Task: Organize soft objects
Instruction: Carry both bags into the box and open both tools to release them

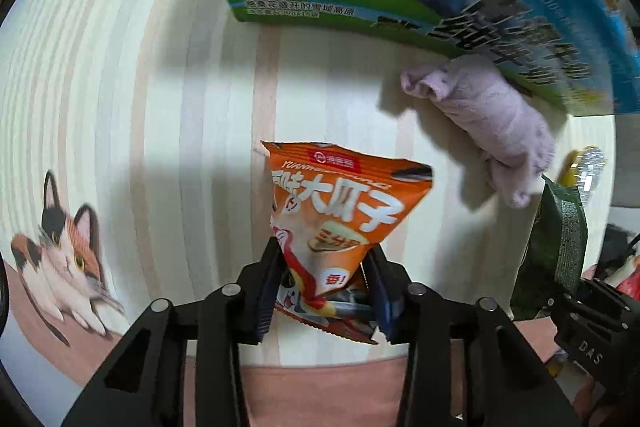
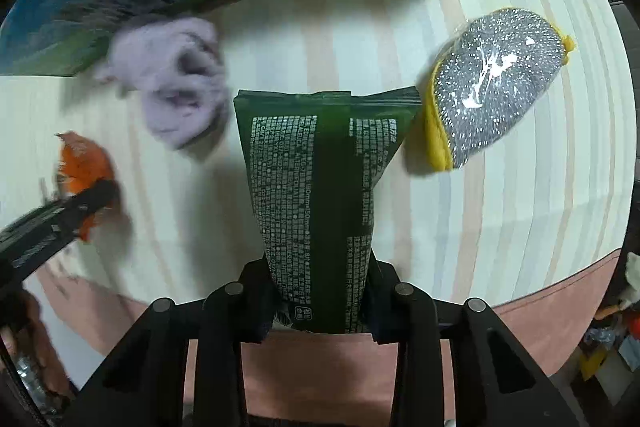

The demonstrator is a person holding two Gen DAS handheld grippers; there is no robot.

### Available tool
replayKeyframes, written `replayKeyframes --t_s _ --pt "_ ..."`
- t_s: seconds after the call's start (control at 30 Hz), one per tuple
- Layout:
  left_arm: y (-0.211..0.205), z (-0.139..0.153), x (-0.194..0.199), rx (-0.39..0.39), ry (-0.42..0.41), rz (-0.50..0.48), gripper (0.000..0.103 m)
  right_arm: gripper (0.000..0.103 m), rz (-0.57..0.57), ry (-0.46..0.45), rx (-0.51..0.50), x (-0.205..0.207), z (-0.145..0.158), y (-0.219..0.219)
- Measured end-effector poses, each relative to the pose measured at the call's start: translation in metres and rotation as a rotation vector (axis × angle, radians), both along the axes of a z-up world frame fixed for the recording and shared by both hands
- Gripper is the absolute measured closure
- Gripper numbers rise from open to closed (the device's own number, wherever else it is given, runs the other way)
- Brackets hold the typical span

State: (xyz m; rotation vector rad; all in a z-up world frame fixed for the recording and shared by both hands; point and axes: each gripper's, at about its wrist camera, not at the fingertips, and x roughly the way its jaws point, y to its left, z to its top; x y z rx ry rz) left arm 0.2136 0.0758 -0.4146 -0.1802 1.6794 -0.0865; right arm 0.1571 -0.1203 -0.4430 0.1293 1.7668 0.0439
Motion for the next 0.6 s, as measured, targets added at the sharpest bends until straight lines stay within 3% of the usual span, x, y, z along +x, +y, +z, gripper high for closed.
replayKeyframes --t_s 0.23,0.4,0.5,0.6 --pt "0.003 0.095 -0.007 -0.123 -0.116 0.0 0.067 0.067 0.021 -0.096 0.163 -0.005 0.077 0.021" --pt "-0.005 0.167 0.034 -0.159 -0.224 -0.04 0.067 0.067 0.034 -0.203 0.259 0.031 0.147 0.028" --pt "-0.008 0.188 0.077 -0.109 -0.276 -0.069 0.067 0.067 0.034 -0.245 0.272 0.06 0.17 0.031" --pt "-0.006 0.186 0.131 -0.046 -0.274 -0.087 0.067 0.067 0.025 -0.253 0.268 0.103 0.169 0.034"
